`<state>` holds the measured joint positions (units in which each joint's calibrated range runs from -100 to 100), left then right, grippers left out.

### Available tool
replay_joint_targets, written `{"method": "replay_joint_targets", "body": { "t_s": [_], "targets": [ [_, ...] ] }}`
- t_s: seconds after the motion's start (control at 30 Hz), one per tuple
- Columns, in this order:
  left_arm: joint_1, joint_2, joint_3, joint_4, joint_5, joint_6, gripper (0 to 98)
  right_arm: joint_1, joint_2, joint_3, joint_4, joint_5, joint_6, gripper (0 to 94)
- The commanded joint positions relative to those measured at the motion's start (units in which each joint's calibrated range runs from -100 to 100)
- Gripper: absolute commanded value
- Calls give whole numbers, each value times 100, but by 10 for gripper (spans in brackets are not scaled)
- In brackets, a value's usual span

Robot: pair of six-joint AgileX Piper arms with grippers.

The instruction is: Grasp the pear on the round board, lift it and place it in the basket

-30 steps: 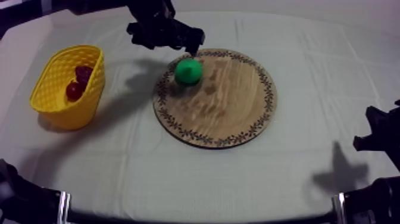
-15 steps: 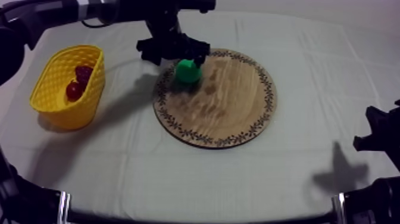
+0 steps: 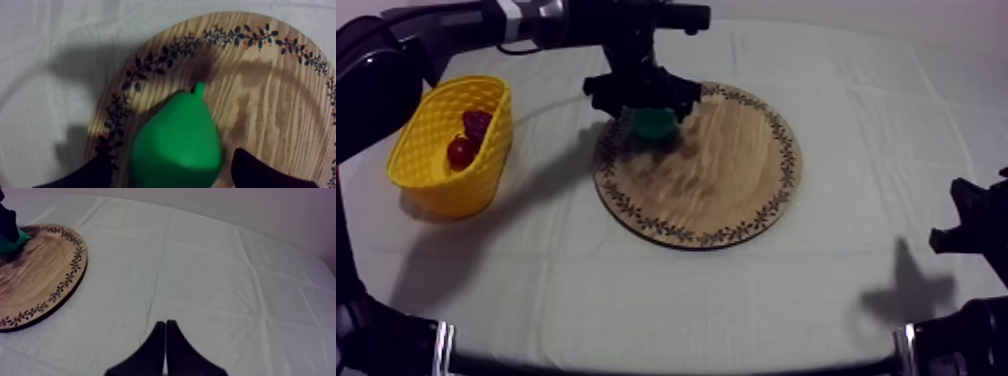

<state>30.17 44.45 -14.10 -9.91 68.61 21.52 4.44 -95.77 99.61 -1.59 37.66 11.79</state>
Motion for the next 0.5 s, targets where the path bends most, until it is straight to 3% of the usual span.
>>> {"method": "replay_joint_targets", "body": {
  "t_s": [0.0, 0.47],
  "targets": [
    [8, 73, -66, 15, 6, -6, 865, 1, 1, 5, 0, 0, 0, 5],
    [38, 482, -372, 9, 37, 21, 787, 1, 1, 5, 0, 0, 0, 5]
  ]
}}
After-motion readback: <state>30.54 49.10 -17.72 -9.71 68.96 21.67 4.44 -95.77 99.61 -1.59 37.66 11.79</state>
